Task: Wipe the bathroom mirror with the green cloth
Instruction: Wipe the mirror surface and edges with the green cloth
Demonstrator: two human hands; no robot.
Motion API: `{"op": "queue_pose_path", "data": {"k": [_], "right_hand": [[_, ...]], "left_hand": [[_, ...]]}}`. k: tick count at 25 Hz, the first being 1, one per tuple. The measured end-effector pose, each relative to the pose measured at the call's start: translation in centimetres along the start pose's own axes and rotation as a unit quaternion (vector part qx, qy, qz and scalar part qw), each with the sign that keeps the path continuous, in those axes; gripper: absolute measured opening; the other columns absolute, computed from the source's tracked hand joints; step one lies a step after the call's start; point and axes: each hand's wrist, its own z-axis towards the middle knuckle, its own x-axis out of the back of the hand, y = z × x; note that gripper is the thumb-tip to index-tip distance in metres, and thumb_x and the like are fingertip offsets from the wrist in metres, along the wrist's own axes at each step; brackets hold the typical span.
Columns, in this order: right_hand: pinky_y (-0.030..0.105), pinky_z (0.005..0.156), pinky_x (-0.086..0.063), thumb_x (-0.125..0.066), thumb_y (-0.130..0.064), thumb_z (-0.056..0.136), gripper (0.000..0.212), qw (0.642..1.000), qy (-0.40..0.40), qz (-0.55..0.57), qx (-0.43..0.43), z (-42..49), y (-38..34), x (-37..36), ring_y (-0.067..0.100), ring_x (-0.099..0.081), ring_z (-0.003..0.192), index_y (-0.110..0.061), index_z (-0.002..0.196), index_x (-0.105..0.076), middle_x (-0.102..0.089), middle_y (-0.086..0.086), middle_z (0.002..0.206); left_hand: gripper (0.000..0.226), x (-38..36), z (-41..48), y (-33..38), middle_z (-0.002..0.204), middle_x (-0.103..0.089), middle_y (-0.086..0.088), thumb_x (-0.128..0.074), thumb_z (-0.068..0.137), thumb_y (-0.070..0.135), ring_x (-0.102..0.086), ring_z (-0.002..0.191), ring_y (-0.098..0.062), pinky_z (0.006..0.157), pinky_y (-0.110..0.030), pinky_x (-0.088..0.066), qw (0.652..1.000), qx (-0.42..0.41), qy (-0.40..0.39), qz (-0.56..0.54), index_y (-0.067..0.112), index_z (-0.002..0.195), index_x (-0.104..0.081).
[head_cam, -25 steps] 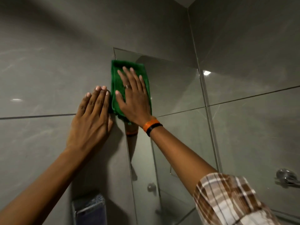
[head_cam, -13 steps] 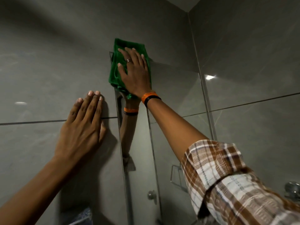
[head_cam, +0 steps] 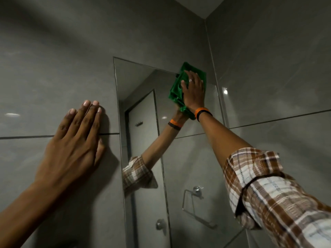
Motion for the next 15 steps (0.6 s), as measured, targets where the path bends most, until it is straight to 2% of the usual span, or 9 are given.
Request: {"op": "queue_pose_path", "data": {"k": [10,15], "right_hand": [[0.046,0.126,-0.014,-0.032,-0.038,0.107,0.054,0.989,-0.008,-0.045,-0.142,0.0,8.5,2.2,0.03,-0.019,0.153,-0.018,0.157,-0.023,-0.021,0.011,0.165],[0.047,0.126,-0.017,-0.035,-0.039,0.106,0.054,0.989,-0.012,-0.018,-0.144,-3.0,11.4,2.8,0.026,-0.02,0.153,-0.023,0.156,-0.024,-0.022,0.007,0.165]], "left_hand": [[0.072,-0.5,-0.1,-0.2,0.169,-0.015,-0.023,-0.024,0.1,0.035,-0.008,0.16,-0.032,0.13,-0.048,-0.007,1.0,-0.008,0.015,-0.006,-0.004,0.16,-0.017],[0.071,-0.7,-0.1,-0.1,0.17,-0.014,-0.022,-0.022,0.101,0.035,-0.005,0.16,-0.03,0.131,-0.045,-0.002,0.999,-0.01,0.032,-0.017,-0.003,0.16,-0.016]]}}
